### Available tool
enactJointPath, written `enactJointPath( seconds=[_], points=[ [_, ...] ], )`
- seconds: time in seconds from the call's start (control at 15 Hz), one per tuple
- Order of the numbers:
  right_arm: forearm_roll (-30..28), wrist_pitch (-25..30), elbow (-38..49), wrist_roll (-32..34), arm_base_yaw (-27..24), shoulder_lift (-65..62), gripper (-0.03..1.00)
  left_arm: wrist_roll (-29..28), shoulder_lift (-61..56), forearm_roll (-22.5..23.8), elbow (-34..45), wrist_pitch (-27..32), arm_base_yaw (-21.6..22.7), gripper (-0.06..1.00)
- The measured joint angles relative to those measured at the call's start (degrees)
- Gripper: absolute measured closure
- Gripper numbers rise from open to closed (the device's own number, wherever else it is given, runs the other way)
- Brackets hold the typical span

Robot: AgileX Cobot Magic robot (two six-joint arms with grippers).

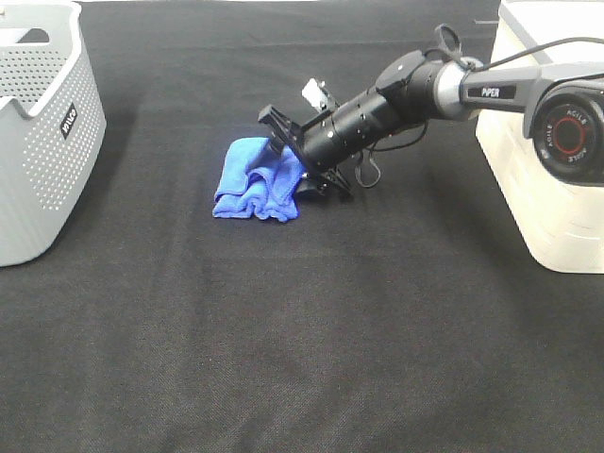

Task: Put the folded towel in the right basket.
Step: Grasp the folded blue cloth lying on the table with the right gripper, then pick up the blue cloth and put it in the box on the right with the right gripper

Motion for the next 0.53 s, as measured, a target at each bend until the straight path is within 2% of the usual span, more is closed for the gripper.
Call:
enactJointPath(
  seconds=[0.13, 0.2, 0.4, 0.53],
  points=[
    [-0.5, -1.3, 0.3, 0.0, 0.1, 0.3, 0.71, 0.0, 0.0, 0.0, 0.0, 0.0, 0.0, -0.04],
    [-0.9, -1.5, 0.3, 0.1, 0.2, 0.3, 0.75, 0.0, 0.0, 0.0, 0.0, 0.0, 0.0, -0.04],
    [-0.9, -0.7, 0.3, -0.5, 0.1, 0.0, 0.75, 0.0, 0.0, 0.0, 0.0, 0.0, 0.0, -0.04],
    [-1.9, 2.1, 0.2, -1.2, -1.0, -0.8, 0.75, 0.0, 0.0, 0.0, 0.0, 0.0, 0.0, -0.04]
  ],
)
